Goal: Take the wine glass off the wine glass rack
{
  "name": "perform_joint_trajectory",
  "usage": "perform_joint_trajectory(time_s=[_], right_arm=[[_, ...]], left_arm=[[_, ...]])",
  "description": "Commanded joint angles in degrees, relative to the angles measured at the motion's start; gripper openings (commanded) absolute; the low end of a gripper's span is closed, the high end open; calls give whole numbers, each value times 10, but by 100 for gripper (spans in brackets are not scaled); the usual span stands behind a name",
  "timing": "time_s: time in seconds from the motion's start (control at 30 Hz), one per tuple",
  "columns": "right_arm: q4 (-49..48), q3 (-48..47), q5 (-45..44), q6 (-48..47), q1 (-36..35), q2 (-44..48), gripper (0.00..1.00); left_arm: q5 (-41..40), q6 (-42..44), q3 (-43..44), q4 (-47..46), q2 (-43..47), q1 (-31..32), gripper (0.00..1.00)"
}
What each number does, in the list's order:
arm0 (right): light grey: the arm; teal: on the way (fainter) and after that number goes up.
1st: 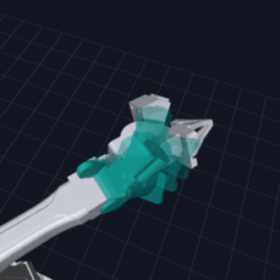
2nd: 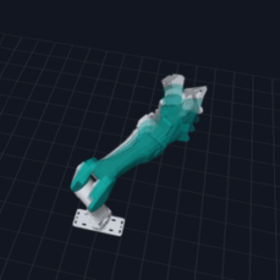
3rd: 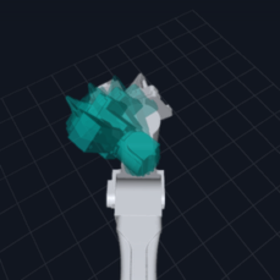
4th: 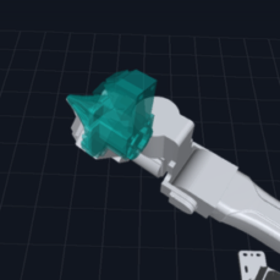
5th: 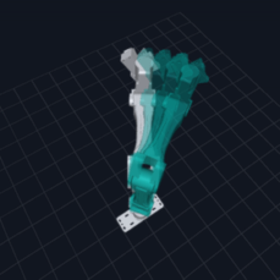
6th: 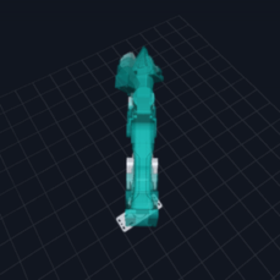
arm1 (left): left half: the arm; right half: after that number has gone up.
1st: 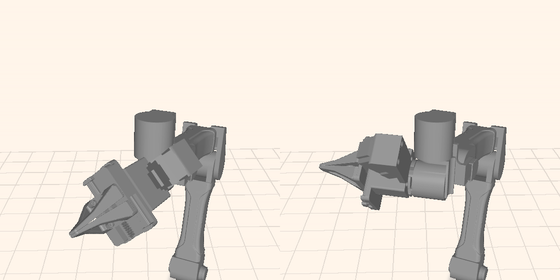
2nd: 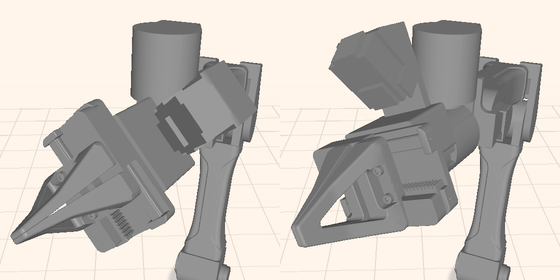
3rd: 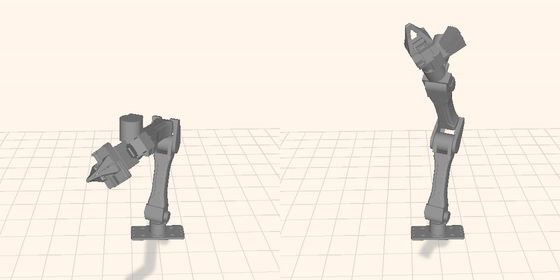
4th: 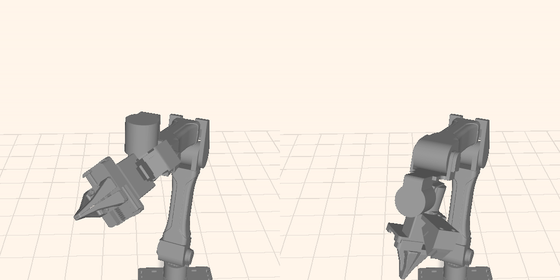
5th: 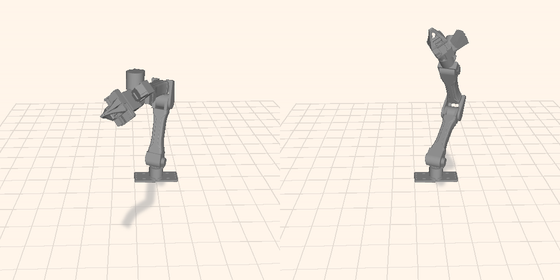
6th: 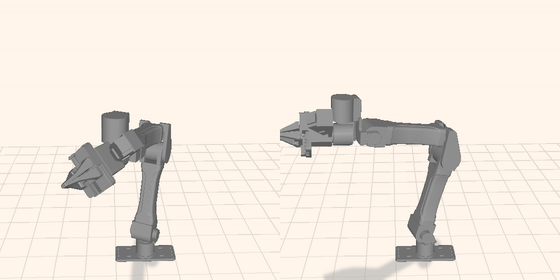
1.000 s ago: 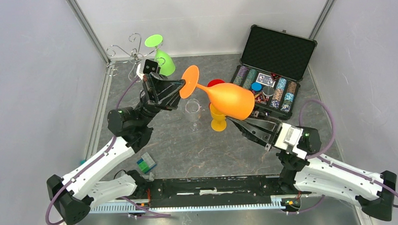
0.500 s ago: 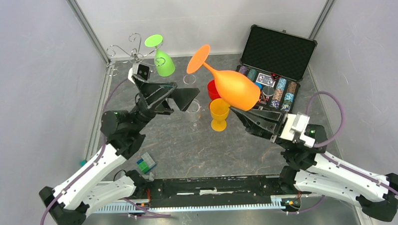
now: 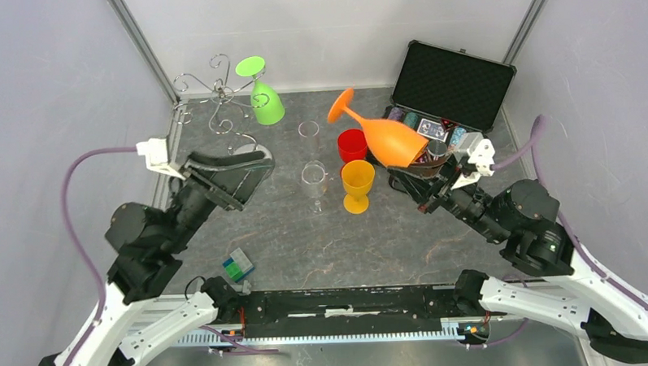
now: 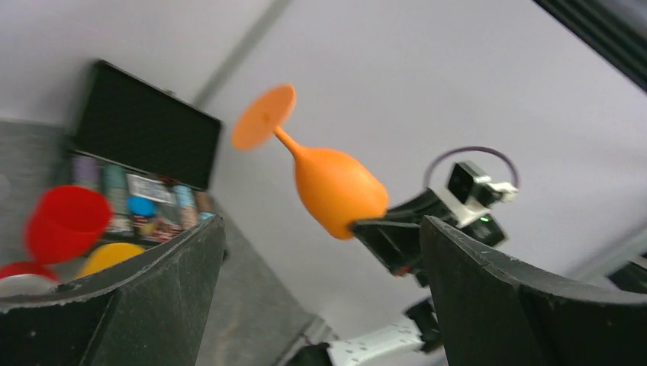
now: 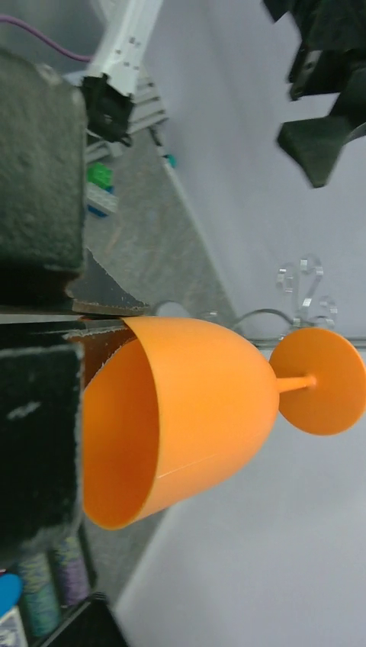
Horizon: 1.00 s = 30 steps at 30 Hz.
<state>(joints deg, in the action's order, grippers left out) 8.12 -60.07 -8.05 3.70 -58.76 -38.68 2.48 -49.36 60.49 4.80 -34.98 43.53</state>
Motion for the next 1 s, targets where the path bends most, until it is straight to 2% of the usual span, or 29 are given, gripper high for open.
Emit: perform_joint_trajectory(time_s=[0.0, 0.13, 0.33, 0.5, 0.6, 0.87, 0.97], right_arm=[[219, -51, 49, 44, 0, 9, 0], [272, -54, 152, 70, -1, 0, 0], [313, -54, 258, 76, 0, -37, 0], [382, -62, 260, 71, 0, -80, 0], [440, -55, 231, 63, -4, -117, 0], [516, -68, 26, 59, -9, -192, 0], [522, -69, 21, 50, -12, -223, 0]], left_arm=[[-171, 147, 7, 102, 44, 1, 100], [-230, 171, 1, 101, 56, 1, 100], [-251, 183, 1, 99, 42, 1, 100], [-254, 180, -20, 81, 38, 1, 100], [-253, 187, -17, 93, 34, 1, 100], [-250, 187, -32, 105, 40, 1, 100], [-248, 186, -34, 109, 43, 1, 100]])
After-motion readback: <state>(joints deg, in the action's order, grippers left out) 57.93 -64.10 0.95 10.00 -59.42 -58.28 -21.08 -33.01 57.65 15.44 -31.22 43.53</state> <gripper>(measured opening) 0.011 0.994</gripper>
